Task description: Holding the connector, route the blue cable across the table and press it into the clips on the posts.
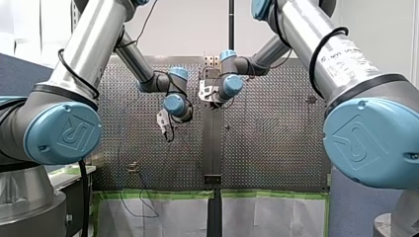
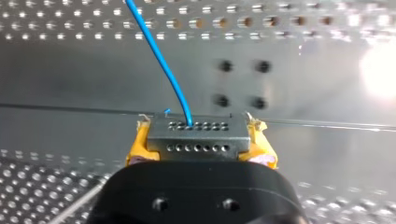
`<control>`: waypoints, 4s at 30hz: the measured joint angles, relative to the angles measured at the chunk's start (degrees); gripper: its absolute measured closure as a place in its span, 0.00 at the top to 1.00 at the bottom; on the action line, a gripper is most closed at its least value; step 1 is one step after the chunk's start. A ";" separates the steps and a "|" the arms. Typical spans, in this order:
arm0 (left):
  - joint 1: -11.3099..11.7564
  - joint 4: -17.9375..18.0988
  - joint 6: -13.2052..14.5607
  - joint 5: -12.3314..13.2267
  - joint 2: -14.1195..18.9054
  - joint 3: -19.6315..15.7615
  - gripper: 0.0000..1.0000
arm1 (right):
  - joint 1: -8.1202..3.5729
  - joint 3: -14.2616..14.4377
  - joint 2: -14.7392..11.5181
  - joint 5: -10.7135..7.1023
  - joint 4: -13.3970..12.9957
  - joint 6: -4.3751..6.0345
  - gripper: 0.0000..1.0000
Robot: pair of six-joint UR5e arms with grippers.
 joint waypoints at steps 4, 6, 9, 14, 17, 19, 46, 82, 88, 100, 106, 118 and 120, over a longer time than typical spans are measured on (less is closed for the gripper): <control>0.16 -1.32 0.53 -0.03 2.44 -0.02 0.01 | 0.32 0.03 -2.19 0.00 1.44 -0.17 0.00; 0.30 -1.88 0.73 -0.04 3.70 -0.02 0.01 | 0.44 0.30 -3.27 0.00 1.86 -0.31 0.00; 0.42 -2.49 0.86 -0.04 5.58 -0.02 0.01 | 0.50 1.04 -4.92 -0.05 2.12 -0.48 0.00; 0.52 -3.32 0.97 0.01 9.30 -0.01 0.01 | 0.36 2.77 -7.84 -0.08 2.87 -0.84 0.00; 0.42 -3.76 1.19 0.00 11.33 0.00 0.01 | 0.19 3.95 -9.76 -0.07 3.61 -1.39 0.00; 0.42 -4.04 1.22 0.00 12.46 0.00 0.01 | 0.11 4.51 -10.99 -0.05 4.01 -1.66 0.00; 1.15 -1.07 0.15 4.72 16.60 0.13 0.01 | -0.39 6.13 -14.69 -0.01 4.58 -2.96 0.00; 4.61 -2.05 2.86 7.12 10.17 6.66 0.01 | -4.05 3.02 -14.07 -6.12 4.36 -1.05 0.00; 5.66 -2.95 2.93 8.40 7.16 9.89 0.01 | -4.67 2.95 -13.56 -6.39 4.30 -1.00 0.00; 7.08 -5.29 2.96 9.19 6.66 13.85 0.01 | -7.70 2.05 -11.67 -7.20 4.01 -0.83 0.00; 7.05 -5.97 3.27 9.21 6.66 13.87 0.01 | -8.29 2.03 -11.56 -7.60 3.95 -0.84 0.00; 5.63 -10.69 7.36 9.11 6.77 13.81 0.97 | -8.65 2.01 -11.68 -7.73 3.82 -1.52 0.00; 5.40 -11.79 8.13 8.70 6.87 13.76 1.00 | -8.76 2.01 -11.74 -7.73 3.82 -1.58 0.00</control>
